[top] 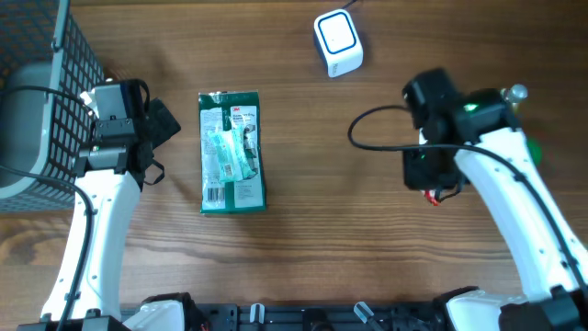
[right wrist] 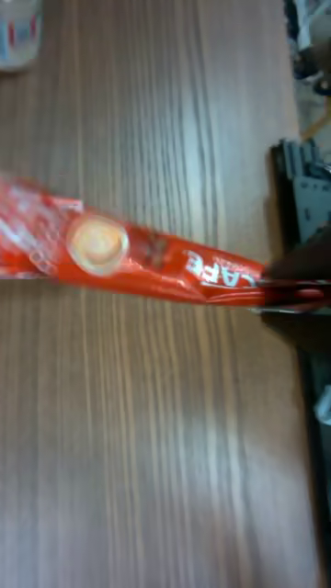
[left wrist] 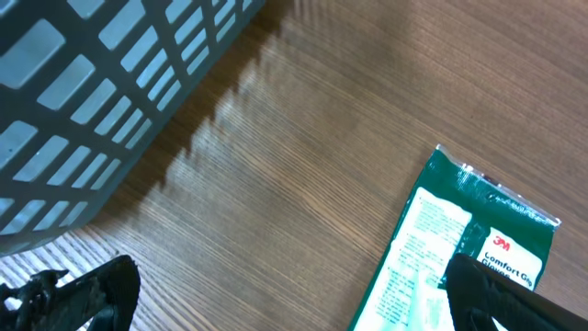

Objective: Scan the item barcode
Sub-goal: 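Carry the Nescafe stick right and lower it beside the Kleenex pack, then release the Nescafe stick and hold the right gripper above it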

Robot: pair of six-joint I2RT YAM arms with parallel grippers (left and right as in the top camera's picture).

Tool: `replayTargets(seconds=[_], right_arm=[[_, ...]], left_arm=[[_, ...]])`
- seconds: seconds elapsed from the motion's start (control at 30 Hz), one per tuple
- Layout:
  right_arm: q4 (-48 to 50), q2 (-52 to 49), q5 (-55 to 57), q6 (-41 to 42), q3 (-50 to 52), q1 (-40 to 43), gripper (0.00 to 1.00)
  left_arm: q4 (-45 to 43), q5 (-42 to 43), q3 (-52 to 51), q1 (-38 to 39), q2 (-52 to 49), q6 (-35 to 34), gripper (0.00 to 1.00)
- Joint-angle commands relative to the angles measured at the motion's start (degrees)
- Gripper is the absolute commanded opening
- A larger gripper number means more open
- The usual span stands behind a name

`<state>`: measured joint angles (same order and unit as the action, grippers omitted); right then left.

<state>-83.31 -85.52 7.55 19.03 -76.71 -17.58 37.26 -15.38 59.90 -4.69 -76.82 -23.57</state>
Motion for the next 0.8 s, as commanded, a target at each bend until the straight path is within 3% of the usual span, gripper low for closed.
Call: replayTargets(seconds=[0.0,0.27,0.33,0.47,0.57,0.67,0.77], right_arm=[[6.3,0.1,1.9,2.2,8.1,0.5,0.23],[14.9,0.1,9.2,2.1,16.5,4.4,0.25],[18.1,0.1,4.9,2.0,17.2,5.6,0.37],[23.5,0.0,-10.0,1.6,17.6,5.6,0.4],[26.1,-0.4,-20.3,-1.0,18.3,5.6,0.3],[25.6,-0.9,-21.4,-0.5,18.9,5.4,0.12],[26.5,-1.3,-20.8,1.2,21.9,5.4,0.06]], left_arm=[[0.0,-0.7,0.5,-0.3,0.3,0.7,1.0],[0.0,-0.8,0.5,-0.3,0.3,0.7,1.0],[0.0,-0.7,0.5,-0.3,0.3,0.7,1.0],[0.0,-0.7,0.5,-0.3,0.3,0.7,1.0],[0.0,-0.7,0.5,-0.3,0.3,0.7,1.0],[0.0,-0.7,0.5,-0.3,0.3,0.7,1.0],[0.0,-0.8,0.5,-0.3,0.3,0.7,1.0]])
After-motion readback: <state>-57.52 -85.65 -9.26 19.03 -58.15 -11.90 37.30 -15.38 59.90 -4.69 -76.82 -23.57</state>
